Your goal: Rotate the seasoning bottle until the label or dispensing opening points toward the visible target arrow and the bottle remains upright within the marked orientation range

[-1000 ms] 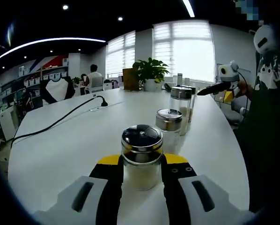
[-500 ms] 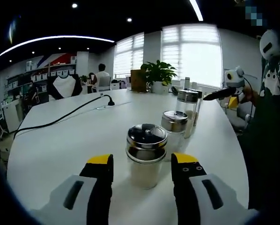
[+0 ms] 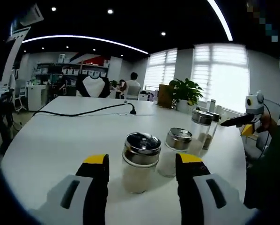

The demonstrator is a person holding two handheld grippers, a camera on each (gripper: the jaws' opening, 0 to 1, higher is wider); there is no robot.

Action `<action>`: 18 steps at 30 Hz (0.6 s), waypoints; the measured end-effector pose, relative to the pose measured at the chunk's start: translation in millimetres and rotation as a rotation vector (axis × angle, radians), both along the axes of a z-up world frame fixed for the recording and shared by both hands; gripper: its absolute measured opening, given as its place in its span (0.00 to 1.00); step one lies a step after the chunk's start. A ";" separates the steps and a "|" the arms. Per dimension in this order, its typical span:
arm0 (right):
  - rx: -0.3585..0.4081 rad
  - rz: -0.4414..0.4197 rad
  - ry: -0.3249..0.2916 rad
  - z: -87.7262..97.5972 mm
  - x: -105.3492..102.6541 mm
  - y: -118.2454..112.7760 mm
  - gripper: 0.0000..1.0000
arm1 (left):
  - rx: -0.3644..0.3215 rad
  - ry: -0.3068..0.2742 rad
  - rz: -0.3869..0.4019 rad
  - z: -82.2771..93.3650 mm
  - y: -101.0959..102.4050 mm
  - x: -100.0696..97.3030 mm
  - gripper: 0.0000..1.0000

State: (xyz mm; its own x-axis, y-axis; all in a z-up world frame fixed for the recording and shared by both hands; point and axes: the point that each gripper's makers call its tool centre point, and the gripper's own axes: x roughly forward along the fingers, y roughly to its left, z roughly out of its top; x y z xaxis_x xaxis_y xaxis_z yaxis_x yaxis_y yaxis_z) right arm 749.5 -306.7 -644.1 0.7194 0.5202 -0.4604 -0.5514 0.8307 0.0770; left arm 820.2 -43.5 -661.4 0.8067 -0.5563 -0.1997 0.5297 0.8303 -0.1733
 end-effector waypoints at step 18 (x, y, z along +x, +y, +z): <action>0.012 -0.015 0.007 0.4 0.2 -3.1 0.99 | 0.021 0.015 0.272 -12.4 6.8 10.9 0.55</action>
